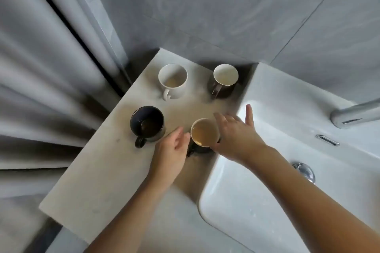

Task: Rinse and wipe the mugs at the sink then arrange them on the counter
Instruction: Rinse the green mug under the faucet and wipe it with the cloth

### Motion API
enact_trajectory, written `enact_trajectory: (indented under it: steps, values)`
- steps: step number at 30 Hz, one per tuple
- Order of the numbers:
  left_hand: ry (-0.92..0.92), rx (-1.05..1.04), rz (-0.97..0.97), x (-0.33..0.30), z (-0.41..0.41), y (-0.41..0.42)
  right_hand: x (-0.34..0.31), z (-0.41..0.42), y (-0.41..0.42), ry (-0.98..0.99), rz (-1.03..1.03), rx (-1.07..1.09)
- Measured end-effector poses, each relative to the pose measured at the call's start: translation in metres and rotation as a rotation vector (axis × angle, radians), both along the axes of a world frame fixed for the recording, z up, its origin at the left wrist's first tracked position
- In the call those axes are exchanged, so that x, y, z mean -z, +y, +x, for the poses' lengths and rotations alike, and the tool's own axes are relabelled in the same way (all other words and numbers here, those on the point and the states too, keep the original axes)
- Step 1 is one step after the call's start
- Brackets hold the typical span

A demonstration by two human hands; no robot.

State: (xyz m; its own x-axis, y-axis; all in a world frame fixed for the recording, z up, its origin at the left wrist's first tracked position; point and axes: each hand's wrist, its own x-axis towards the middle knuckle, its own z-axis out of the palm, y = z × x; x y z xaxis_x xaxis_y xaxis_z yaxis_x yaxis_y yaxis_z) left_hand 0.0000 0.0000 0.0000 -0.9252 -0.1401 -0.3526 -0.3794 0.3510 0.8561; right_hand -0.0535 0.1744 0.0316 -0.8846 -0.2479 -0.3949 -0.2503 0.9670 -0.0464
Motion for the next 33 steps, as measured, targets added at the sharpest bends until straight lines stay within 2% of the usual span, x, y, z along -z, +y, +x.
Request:
enact_trajectory:
  steps: [4,8,15,18,23,26,31,33]
  values:
    - [-0.009,0.161,-0.188,0.016,-0.023,0.005,0.014,-0.015,-0.010,-0.064,0.146,-0.076]
    - [-0.053,0.185,-0.273,0.025,-0.029,0.005,0.024,-0.019,-0.012,-0.111,0.158,-0.084]
    - [-0.014,0.235,-0.507,0.026,-0.033,0.012,0.019,-0.016,-0.008,-0.017,-0.004,-0.074]
    - [-0.043,0.258,-0.519,0.015,-0.035,0.009,0.016,-0.011,-0.006,-0.007,-0.079,-0.079]
    - [0.044,0.229,-0.599,-0.031,-0.032,-0.001,-0.015,0.000,-0.006,0.038,-0.342,0.008]
    - [0.106,0.211,-0.612,-0.068,-0.033,-0.006,-0.054,0.014,-0.003,0.054,-0.613,0.127]
    - [0.294,0.309,-0.635,-0.135,-0.017,0.017,-0.110,0.059,0.022,-0.132,-1.137,0.530]
    - [0.312,0.361,-0.631,-0.152,-0.006,0.036,-0.121,0.080,0.042,-0.170,-1.231,0.682]
